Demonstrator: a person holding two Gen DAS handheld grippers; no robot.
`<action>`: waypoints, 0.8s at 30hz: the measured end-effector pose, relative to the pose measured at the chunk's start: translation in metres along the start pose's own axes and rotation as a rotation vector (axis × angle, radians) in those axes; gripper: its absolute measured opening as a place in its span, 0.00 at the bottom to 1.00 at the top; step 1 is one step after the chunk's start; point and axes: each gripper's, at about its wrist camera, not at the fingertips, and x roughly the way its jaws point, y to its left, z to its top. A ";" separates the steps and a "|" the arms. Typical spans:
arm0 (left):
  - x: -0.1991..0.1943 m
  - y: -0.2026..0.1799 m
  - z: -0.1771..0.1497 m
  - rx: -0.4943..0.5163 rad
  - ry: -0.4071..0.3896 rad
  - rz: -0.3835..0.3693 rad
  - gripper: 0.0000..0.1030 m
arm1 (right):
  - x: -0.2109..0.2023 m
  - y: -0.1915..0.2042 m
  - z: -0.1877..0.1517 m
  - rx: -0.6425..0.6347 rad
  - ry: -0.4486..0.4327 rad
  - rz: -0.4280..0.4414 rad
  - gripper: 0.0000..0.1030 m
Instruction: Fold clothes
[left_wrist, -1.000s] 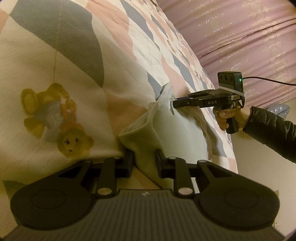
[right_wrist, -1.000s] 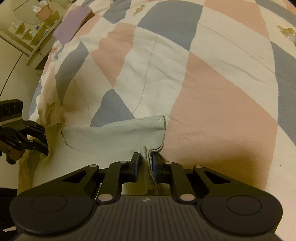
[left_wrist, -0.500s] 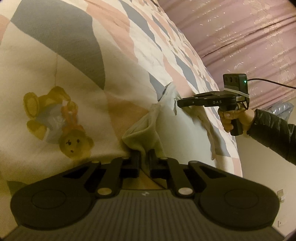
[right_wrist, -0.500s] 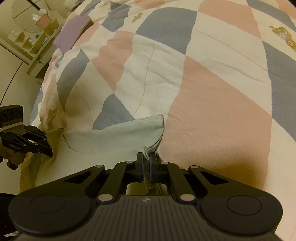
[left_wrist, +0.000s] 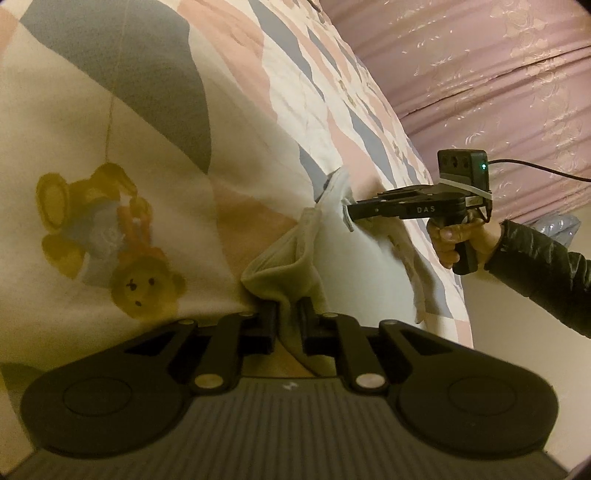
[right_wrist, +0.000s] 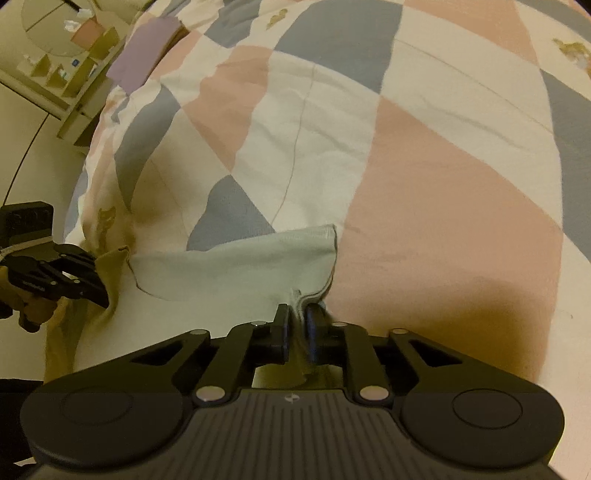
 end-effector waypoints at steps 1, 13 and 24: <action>-0.001 -0.001 0.000 0.003 -0.004 0.002 0.07 | -0.001 0.000 0.000 0.002 -0.003 0.000 0.06; -0.008 -0.002 -0.001 -0.138 0.012 0.014 0.24 | -0.033 0.006 -0.009 0.026 -0.100 -0.010 0.03; -0.003 -0.012 0.002 -0.085 -0.048 0.009 0.07 | -0.036 0.017 -0.016 0.038 -0.130 -0.049 0.03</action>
